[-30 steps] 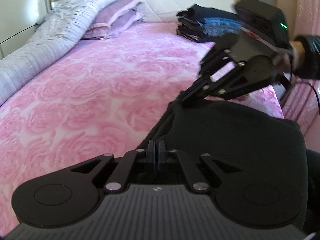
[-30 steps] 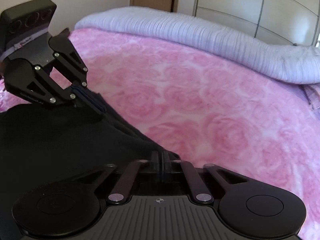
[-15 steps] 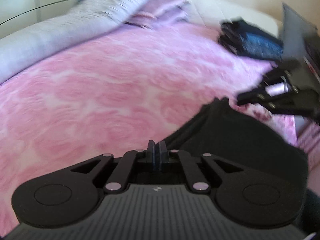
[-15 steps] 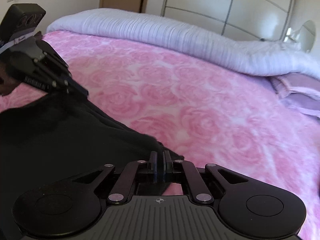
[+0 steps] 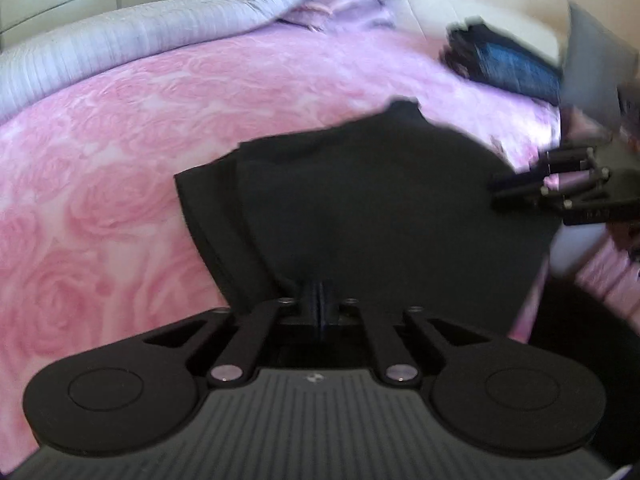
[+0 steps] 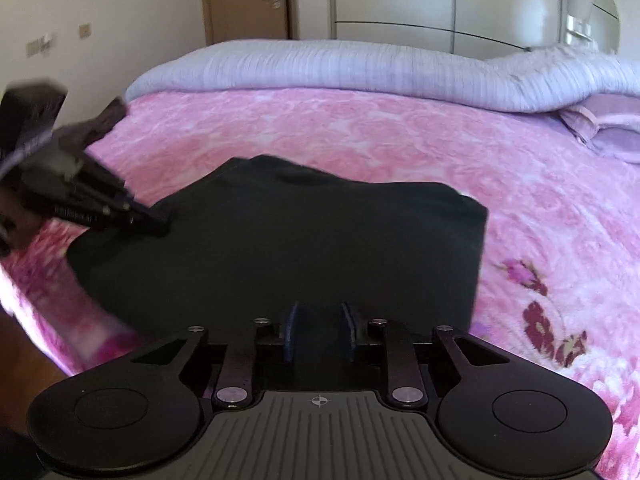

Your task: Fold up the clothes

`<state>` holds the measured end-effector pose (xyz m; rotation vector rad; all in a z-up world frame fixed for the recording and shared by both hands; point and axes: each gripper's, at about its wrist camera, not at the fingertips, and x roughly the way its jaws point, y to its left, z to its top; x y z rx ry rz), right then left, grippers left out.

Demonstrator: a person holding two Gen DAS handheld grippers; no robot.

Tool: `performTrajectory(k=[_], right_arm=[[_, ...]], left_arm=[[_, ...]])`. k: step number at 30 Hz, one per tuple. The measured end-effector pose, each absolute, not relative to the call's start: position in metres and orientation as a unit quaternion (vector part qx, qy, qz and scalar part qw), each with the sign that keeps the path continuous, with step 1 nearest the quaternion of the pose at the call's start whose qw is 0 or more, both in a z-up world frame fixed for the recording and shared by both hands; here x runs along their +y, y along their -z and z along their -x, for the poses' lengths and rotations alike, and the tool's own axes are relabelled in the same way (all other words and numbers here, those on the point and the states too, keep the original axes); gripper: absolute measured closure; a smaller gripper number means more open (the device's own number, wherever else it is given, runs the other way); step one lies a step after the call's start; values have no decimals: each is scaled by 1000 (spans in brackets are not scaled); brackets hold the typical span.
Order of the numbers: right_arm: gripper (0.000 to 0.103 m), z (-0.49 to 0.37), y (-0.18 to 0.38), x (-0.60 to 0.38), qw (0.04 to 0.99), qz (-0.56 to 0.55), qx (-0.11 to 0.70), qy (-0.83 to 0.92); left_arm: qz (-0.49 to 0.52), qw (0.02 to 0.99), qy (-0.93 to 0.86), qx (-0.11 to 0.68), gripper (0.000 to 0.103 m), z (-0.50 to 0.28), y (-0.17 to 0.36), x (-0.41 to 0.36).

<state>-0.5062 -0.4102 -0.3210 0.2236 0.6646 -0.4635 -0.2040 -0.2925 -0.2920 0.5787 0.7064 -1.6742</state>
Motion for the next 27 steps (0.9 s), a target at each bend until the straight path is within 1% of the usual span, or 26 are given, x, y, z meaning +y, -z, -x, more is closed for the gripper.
performTrajectory(k=[5,8,13,15,18,22,27], right_arm=[[78,518,303,-407,908,-133,304,254],[76,528,296,-391,912,-138,289,258],[72,537,318,-377,898,-155,303,277],[71,542,317,-379,895,-185,287,287],[69,538,308,-371,894,-163,296,295],[61,536,310,-363,892,-151,311,292],[58,532,313,-362,889,-145,321,294]], left_arm=[[-249,590,708,296,100,207,290,-272],[-251,597,703,293,99,209,288,-259],[-252,608,695,287,96,212,286,-238],[-244,615,690,292,96,212,286,-235],[-240,626,679,299,96,215,285,-237],[-261,633,669,289,96,222,283,-238],[-275,638,662,280,96,229,282,-239]])
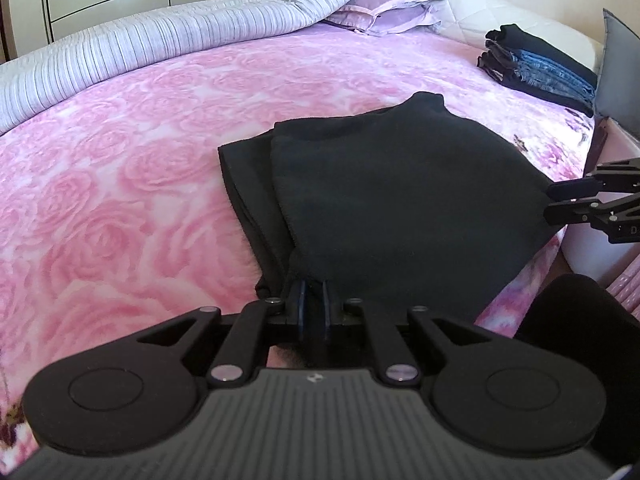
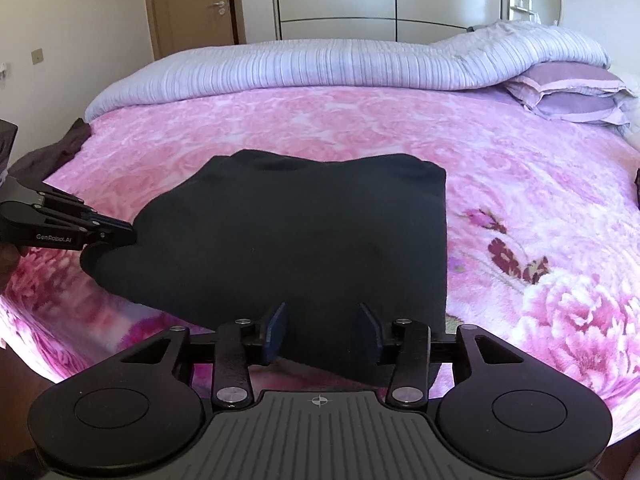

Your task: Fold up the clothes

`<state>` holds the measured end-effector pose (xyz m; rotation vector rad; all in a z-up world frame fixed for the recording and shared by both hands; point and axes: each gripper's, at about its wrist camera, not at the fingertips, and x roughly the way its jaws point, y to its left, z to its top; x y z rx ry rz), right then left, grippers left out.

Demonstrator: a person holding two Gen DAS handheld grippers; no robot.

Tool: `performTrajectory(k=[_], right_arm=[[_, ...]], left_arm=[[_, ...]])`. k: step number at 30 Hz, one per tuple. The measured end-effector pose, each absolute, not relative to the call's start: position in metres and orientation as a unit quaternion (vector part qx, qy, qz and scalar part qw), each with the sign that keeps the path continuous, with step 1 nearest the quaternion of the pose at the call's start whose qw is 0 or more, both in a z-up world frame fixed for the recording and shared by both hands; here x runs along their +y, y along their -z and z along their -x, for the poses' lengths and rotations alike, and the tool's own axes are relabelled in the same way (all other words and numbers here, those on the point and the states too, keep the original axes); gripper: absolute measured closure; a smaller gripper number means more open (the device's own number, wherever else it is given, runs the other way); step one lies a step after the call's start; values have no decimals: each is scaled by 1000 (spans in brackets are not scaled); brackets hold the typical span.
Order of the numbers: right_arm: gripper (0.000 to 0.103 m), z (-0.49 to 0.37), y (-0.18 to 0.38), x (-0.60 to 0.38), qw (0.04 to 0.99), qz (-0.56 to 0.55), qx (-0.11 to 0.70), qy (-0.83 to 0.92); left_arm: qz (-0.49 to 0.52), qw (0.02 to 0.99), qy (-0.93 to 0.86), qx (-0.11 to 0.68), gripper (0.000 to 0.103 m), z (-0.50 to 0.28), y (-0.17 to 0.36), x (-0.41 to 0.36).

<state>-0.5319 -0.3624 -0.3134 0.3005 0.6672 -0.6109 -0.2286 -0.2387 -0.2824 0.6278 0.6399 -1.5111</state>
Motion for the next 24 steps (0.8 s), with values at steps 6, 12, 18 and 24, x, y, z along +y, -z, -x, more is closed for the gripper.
performTrajectory(k=[6,12,18,24], right_arm=[[55,532,317,-363,888,-142,327,292],[52,529,316,-358,885,-112,351,286],[41,531,315,-312,878,83,386,270],[39,520,347,-292,834,246,429,245]], left_arm=[[-285,640,658,275,96,232,282,-241],[-287,643,657,272,96,234,281,-239],[-351,657,654,133,50,259,261,-206],[-401,622,671,38,47,304,268,-179]])
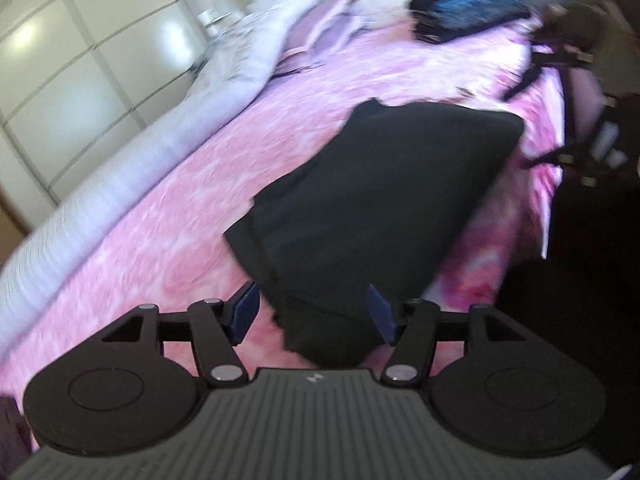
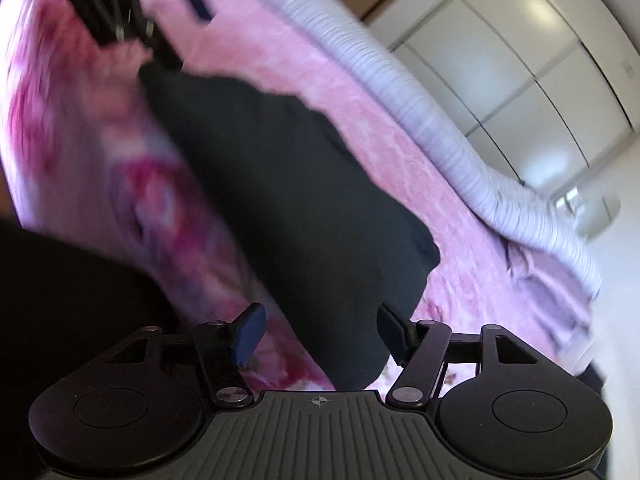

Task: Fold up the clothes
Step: 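Lift the folded sweater with both grippers and carry it toward the clothes stack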

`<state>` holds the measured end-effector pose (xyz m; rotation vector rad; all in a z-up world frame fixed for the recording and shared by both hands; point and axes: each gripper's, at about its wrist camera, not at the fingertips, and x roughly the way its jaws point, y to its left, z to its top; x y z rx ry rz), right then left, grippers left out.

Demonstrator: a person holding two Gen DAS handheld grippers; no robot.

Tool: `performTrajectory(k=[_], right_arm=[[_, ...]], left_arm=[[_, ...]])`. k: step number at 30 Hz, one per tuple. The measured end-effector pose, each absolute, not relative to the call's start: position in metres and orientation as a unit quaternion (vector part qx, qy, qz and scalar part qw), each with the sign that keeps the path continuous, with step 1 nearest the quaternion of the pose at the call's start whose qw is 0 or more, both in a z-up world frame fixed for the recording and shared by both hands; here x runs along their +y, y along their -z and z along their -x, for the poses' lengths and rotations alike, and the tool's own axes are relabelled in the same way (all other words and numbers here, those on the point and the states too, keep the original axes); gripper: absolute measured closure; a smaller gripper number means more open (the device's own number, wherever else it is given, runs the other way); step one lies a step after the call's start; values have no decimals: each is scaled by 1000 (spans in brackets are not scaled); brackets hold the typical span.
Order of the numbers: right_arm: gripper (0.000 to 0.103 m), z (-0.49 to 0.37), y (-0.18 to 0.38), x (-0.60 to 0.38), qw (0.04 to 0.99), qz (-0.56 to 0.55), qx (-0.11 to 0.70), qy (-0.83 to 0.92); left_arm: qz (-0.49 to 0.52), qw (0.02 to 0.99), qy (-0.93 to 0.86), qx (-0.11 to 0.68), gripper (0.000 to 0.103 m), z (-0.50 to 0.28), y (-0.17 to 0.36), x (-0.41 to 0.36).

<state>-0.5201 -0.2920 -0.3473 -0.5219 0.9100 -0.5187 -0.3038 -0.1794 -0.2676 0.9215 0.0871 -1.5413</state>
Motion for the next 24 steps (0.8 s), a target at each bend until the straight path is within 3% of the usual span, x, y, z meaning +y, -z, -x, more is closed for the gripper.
performTrajectory(k=[5,6,9,14,15,17,19,24], right_arm=[[42,505,361,-307,821,274,443,233],[58,502,364,-310,819,279,446,231],[73,494,372,-319,811,294,453,224],[75,505,341,-328,839,256,424,226],[75,507,338,-330,841,253,420,227],[75,509,339,-330,841,257,419,226],[74,511,348,-327,835,275,423,220],[55,507,393,-313,790,368,443,210]], left_arm=[[-423,585,692,0,41,343,287,-185],[-425,583,692,-12,39,349,290,-189],[-441,583,681,-53,36,362,303,-203],[-511,572,630,-120,38,373,333,-232],[-521,569,623,-128,40,372,336,-236],[-521,571,624,-115,67,367,335,-240],[-520,573,625,-102,79,362,333,-245],[-517,578,627,-69,84,350,329,-256]])
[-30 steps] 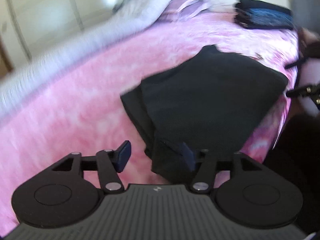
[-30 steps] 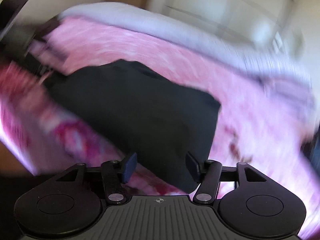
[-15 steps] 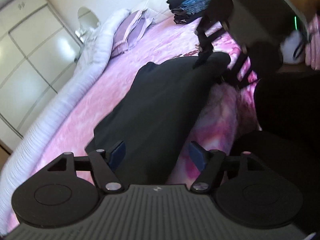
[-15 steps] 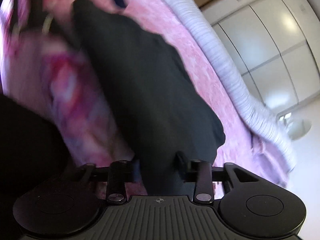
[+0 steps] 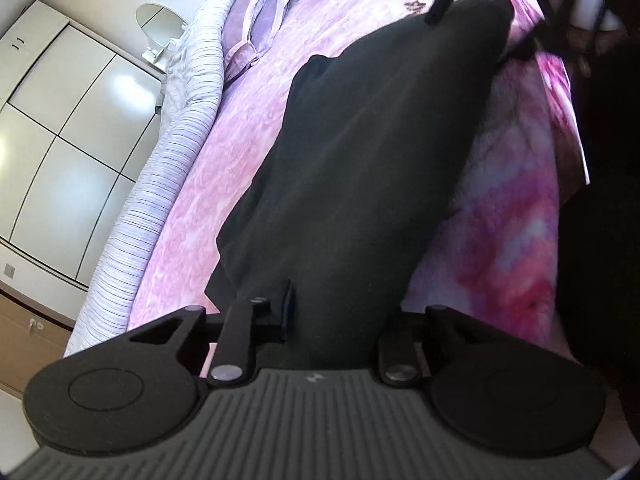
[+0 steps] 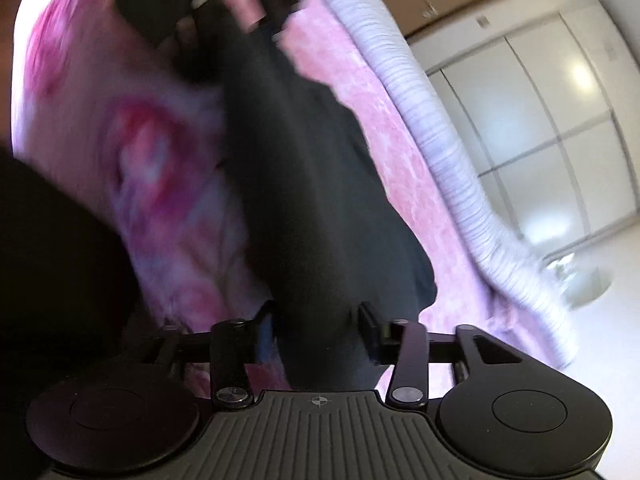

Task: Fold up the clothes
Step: 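Lift the folded sweater with both grippers and carry it toward the clothes stack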

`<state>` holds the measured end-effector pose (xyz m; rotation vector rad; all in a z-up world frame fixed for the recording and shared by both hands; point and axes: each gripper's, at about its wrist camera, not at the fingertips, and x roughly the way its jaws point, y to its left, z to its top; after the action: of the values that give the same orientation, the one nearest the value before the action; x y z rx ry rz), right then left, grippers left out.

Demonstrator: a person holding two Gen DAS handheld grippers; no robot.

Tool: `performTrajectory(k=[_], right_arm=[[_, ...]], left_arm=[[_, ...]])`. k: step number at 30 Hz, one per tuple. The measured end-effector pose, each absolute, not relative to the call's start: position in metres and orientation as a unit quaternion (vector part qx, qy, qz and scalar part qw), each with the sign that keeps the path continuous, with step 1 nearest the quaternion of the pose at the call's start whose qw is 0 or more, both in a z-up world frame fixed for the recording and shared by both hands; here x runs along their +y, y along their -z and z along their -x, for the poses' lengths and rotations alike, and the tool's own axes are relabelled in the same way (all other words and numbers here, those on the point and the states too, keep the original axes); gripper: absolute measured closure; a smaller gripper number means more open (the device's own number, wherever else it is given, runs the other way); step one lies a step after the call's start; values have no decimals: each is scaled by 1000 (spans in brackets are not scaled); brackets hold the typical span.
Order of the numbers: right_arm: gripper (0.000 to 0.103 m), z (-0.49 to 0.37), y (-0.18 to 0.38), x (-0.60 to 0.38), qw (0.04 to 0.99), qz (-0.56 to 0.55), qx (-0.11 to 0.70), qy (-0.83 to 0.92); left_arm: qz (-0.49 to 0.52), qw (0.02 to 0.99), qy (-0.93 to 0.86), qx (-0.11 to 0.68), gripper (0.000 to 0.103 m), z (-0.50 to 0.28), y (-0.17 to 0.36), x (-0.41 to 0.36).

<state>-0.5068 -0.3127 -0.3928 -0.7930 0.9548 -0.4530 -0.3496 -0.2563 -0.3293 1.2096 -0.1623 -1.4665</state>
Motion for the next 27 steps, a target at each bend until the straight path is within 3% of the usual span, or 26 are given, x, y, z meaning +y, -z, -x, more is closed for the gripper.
performTrajectory(k=[4,11,12,14,16,18,20,27], right_arm=[[45,497,415,-311,770,420,431,209],[44,491,423,-352,758,440,423,231],[46,490,423,-356,758,436,427,231],[61,488,423,-362,757,429,440,224],[69,484,423,-365,753,428,448,220],[73,485,418,-368,760,417,448,220],[74,486,411,-370,764,412,447,218],[77,470,363,-352,765,414,440,225]], left_arm=[[-514,582,629,-43,85,340,326,-265],[-532,566,627,-60,80,347,329,-262],[-540,560,624,-68,79,350,332,-262],[-569,538,613,-105,77,357,341,-260],[-602,508,597,-153,77,365,351,-258],[-622,486,591,-169,79,367,352,-260],[-631,474,590,-173,88,368,347,-262],[-635,460,589,-196,90,369,309,-262]])
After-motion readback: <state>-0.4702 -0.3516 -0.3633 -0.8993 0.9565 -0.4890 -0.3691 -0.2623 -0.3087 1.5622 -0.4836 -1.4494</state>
